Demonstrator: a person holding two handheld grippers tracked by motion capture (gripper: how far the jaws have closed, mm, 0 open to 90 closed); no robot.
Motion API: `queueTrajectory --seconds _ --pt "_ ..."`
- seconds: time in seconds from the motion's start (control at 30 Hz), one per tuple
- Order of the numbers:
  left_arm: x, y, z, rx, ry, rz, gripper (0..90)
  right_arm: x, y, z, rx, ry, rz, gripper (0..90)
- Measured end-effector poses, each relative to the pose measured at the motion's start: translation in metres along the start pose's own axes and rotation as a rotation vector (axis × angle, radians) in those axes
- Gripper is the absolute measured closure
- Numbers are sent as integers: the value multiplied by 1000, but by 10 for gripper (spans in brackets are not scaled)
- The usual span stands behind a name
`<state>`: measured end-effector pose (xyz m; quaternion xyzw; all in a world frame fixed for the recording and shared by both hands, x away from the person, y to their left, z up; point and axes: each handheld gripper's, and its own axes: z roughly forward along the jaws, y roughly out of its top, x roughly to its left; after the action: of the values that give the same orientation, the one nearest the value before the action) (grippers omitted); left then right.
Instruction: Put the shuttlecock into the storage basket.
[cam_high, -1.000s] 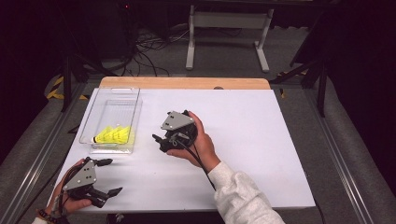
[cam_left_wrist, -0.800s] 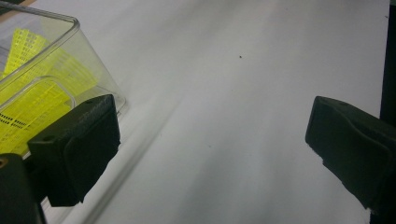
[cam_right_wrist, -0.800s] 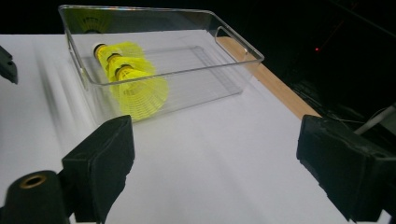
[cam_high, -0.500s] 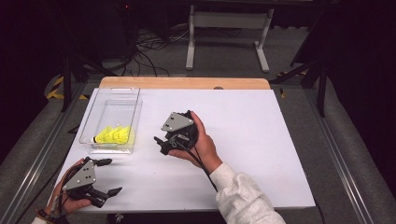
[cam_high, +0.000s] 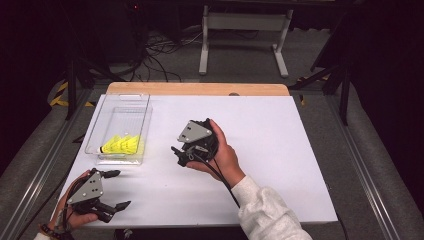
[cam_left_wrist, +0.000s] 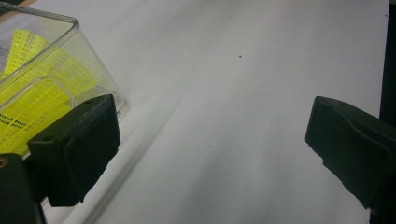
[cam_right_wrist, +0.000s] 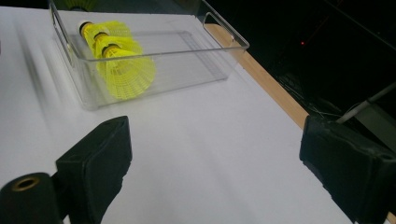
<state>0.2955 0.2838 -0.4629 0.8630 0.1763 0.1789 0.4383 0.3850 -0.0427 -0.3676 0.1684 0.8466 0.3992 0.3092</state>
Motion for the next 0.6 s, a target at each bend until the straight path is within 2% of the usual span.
queueTrajectory --seconds 0.6 --pt "0 0 1 3 0 -1 41 -10 -21 -28 17 -46 -6 106"
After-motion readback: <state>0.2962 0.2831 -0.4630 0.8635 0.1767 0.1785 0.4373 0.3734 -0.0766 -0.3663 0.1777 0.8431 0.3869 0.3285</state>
